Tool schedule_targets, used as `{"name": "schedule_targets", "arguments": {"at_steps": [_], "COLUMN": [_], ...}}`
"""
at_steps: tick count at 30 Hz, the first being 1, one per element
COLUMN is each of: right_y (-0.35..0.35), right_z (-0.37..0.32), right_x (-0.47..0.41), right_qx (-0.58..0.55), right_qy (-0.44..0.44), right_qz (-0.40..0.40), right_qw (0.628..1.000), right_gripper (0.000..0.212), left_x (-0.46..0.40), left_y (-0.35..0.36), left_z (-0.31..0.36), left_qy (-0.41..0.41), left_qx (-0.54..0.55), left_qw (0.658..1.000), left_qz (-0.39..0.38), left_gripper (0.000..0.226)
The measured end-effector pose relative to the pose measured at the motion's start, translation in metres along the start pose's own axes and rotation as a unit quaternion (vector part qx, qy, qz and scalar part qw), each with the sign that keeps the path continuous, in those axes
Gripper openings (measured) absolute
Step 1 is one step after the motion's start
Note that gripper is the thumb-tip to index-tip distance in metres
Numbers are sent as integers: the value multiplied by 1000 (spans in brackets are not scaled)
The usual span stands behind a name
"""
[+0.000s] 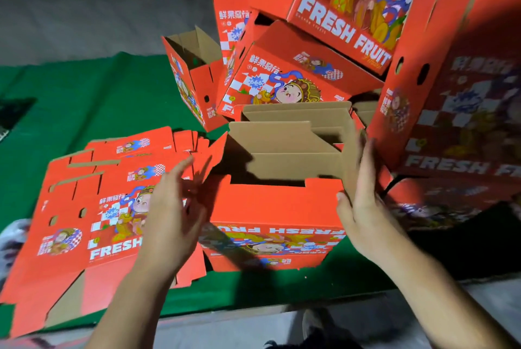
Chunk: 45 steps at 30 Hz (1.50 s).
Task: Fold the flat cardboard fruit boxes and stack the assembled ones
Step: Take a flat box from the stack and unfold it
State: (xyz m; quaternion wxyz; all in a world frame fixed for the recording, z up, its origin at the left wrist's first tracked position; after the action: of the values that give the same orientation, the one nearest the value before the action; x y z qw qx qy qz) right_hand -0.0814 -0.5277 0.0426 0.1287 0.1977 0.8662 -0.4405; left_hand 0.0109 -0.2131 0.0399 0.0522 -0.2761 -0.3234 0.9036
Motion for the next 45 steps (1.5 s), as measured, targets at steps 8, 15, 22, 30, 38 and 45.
{"name": "schedule_targets", "arguments": {"at_steps": [8,15,22,30,38,45], "right_y": [-11,-4,-3,8,24,21], "right_z": [11,-2,-7,-18,-27,-38], "right_x": [11,27,15,-10,-5,0], "right_qx": [-40,-23,-113,-51,150,217], "right_qy": [10,46,113,250,235,212], "right_qz": [-160,-156,-107,-174,-141,-141], "right_qw": [986,986,981,951,950,942], "right_gripper": [72,65,44,85,96,98], "left_x": [-36,-59,-53,-46,-12,2], "left_y": [-8,6,29,28,17,15], "left_z": [11,12,5,5,3,21], "left_qy": [52,40,61,58,-383,-364], "left_qx": [57,-200,0,-177,83,229], "left_qw": [972,932,992,961,913,899], "left_qz": [-222,-300,-112,-204,-113,-78], "left_gripper": [55,65,52,87,117,31]}}
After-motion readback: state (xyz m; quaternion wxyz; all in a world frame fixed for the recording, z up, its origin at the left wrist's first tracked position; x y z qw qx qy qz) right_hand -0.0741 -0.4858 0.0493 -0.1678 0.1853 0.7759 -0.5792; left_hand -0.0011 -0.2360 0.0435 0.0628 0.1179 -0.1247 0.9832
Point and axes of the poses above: each hand's wrist, its own x-axis away from the middle knuckle, its own y-axis out of the palm, z = x × y, the point moved 1 cm from there along -x, towards the middle knuckle, and after that the axes turned 3 degrees about y, right-handed, at the moved point
